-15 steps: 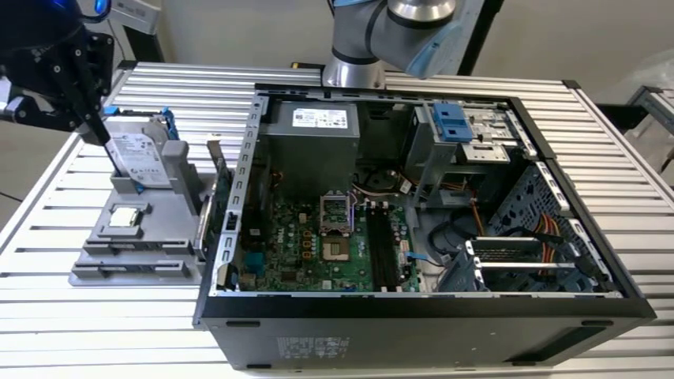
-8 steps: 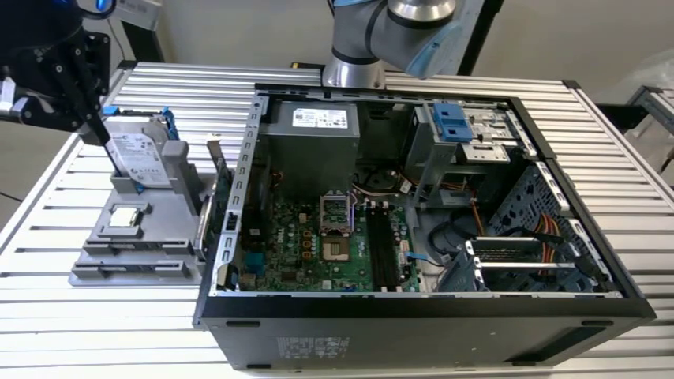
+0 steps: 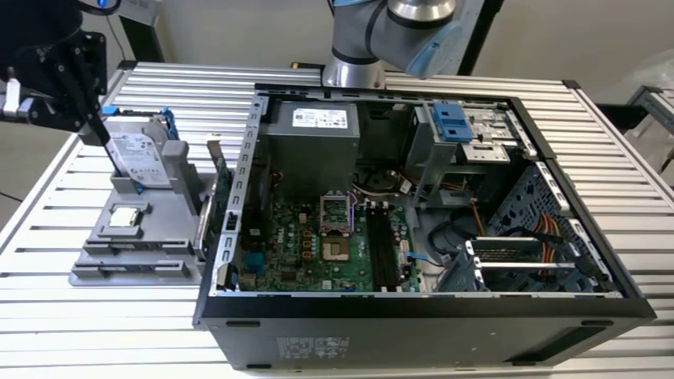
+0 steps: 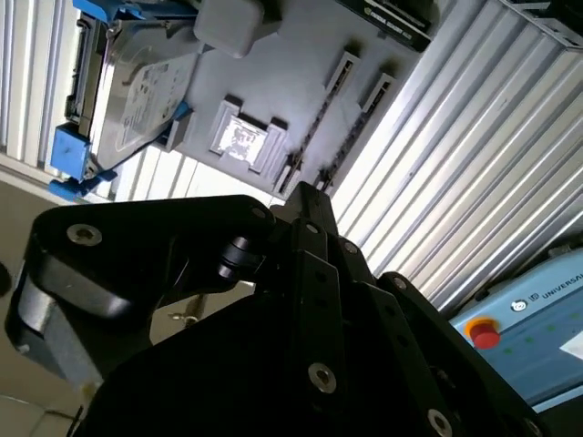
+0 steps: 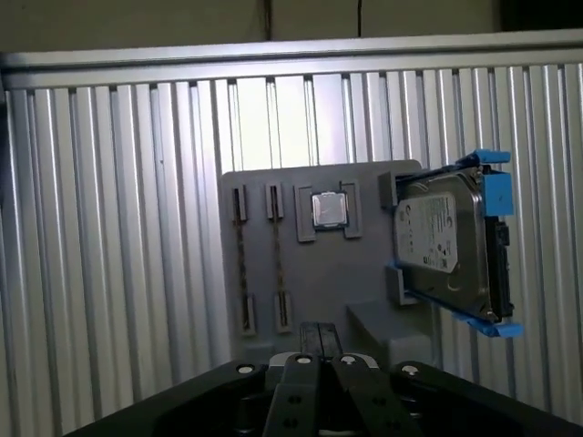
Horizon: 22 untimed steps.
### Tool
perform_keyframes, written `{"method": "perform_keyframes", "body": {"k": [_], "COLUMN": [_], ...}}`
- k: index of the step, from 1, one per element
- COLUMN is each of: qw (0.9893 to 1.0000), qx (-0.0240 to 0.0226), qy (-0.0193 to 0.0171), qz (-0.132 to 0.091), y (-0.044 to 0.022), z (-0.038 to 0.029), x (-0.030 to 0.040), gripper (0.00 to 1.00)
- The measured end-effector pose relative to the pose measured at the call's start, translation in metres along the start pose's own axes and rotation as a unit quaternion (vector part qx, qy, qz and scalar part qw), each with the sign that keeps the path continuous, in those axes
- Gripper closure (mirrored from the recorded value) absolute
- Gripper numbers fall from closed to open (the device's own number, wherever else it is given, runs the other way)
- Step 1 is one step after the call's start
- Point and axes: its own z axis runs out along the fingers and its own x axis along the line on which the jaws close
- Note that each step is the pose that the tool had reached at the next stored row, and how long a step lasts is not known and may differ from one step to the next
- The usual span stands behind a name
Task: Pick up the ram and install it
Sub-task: 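Pick up the ram and move it above insertion slot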
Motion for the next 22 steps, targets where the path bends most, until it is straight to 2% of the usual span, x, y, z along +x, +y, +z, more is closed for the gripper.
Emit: {"method": "perform_keyframes", "body": {"k": [15, 22], "qw": [0.9995, 0.9994], "qx": [-0.002, -0.0022], "qy": [0.0019, 0.0021], "qz": [-0.033, -0.036], "y": [0.0, 0.0], "z": [0.0, 0.0], "x": [0.0, 0.0], "gripper": [1.0, 1.0]}}
